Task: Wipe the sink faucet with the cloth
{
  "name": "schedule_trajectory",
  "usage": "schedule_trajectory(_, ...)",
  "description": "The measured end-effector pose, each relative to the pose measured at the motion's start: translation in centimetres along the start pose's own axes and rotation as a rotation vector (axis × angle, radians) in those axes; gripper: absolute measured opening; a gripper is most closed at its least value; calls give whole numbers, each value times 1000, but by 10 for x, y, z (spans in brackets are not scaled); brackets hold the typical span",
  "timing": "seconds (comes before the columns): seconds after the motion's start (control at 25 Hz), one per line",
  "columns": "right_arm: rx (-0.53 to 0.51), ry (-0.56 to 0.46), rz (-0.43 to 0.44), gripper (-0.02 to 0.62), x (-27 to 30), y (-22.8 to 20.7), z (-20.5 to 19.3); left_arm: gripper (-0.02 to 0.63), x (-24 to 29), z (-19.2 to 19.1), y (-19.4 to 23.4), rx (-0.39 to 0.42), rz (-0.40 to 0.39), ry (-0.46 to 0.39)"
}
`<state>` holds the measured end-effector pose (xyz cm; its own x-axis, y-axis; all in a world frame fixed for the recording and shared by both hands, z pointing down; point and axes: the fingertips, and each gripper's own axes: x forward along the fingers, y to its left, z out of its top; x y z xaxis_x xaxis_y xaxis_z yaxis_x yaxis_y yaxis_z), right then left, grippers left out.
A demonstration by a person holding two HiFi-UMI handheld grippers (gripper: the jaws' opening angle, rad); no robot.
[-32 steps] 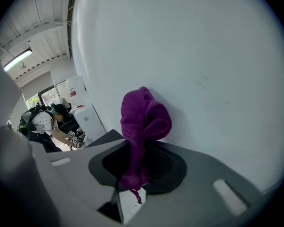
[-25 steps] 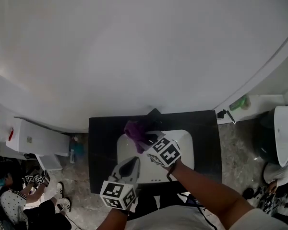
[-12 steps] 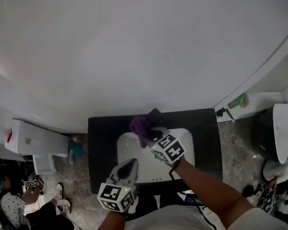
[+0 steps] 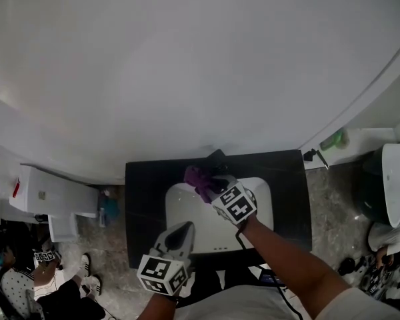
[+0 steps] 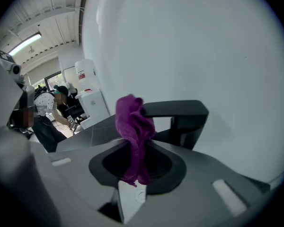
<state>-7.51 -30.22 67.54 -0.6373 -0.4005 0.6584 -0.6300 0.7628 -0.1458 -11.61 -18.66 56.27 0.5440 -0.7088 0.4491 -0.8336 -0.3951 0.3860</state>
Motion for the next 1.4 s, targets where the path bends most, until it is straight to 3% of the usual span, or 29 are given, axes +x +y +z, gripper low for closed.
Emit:
schedule_trajectory(0.12, -30, 62, 109, 75, -4, 49, -24, 6, -1, 3, -1, -2, -4, -3)
schedule_trajectory(0.2, -44, 74, 135, 75, -8, 61, -29, 6, -2, 6, 0, 2, -4, -5)
schedule_trajectory(0.36, 2, -15, -1, 75, -12, -4, 6, 6, -2, 10, -3, 20, -5, -6)
schedule_trajectory(0.48, -5, 17, -5, 77, 0, -23, 8, 6, -1, 8, -7, 21, -3, -7)
schedule_trajectory(0.72, -7, 124, 159, 77, -9, 56, -51, 6, 4, 6, -4, 14, -14, -3)
schedule_trajectory(0.8, 26, 83, 98, 75, -22, 37, -50, 6, 2, 10, -1, 23, -10, -11)
schedule_trajectory(0.92, 78, -39, -78, 75, -49, -32, -14, 6, -3, 19, -2, 59, 1, -22)
schedule_trajectory(1.0, 90, -72, -140, 75, -54, -67, 3, 6, -1, 20, -5, 74, 10, -24)
schedule_trajectory(1.2, 93, 2, -182, 75, -13, -95, -26, 6, 2, 11, -8, 82, 21, -9)
schedule_trajectory(1.4, 136, 182, -161, 75, 44, -106, -88, 6, -2, 3, 3, 65, 42, 0)
